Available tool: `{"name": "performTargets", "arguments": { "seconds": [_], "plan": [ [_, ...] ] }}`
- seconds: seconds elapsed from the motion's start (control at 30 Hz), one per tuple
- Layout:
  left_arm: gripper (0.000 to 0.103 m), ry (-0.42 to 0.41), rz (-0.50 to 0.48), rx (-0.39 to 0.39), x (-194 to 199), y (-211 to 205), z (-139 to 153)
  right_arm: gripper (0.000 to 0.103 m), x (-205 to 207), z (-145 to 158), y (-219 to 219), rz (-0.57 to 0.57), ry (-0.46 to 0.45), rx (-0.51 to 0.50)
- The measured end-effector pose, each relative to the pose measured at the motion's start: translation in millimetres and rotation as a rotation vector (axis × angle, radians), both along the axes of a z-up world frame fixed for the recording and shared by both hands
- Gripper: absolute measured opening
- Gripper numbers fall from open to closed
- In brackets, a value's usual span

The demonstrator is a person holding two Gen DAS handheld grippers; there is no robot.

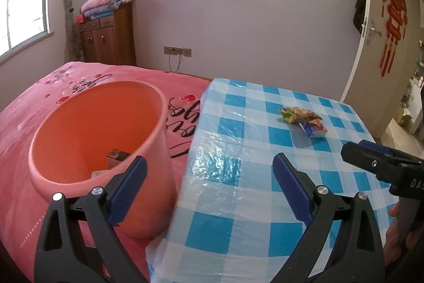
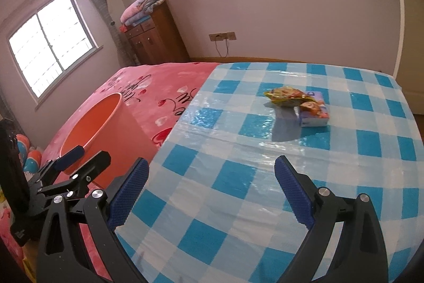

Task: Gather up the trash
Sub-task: 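Move both empty grippers back from the bucket to the table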

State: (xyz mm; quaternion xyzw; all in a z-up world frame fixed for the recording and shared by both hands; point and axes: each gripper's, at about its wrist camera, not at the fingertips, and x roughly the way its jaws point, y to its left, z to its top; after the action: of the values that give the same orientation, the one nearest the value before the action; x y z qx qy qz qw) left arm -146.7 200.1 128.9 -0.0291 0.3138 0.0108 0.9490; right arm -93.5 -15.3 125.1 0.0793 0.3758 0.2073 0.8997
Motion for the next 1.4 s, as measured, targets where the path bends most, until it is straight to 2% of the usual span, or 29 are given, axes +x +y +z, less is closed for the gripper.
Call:
{"name": "performTargets", "arguments": {
  "seconds": [0.37,0.73,1.17,1.4],
  "plan": [
    [0.096,0.056,-0.040,0.044,10.7,-33.5,-14.7,0.095,4.1,-17.1,-37.5,-0.055,0.008,-0.001],
    [0.096,0.134,-0.104,0.093,29.9,-70.1,-38.0,0.095,17.7,-41.3,-84.0,-0.132,0.056,0.034],
    [0.096,0.217,-0.197,0.056,54.5,-103.8,-55.3,0.095,29.4,-69.2,-140.0,-0.228,0.124,0.042],
    [0.096,0.233,-0.239,0.026,78.5,-124.2,-53.4,0.095,33.3,-75.3,-157.3,-0.244,0.111,-0.024]
  ]
}}
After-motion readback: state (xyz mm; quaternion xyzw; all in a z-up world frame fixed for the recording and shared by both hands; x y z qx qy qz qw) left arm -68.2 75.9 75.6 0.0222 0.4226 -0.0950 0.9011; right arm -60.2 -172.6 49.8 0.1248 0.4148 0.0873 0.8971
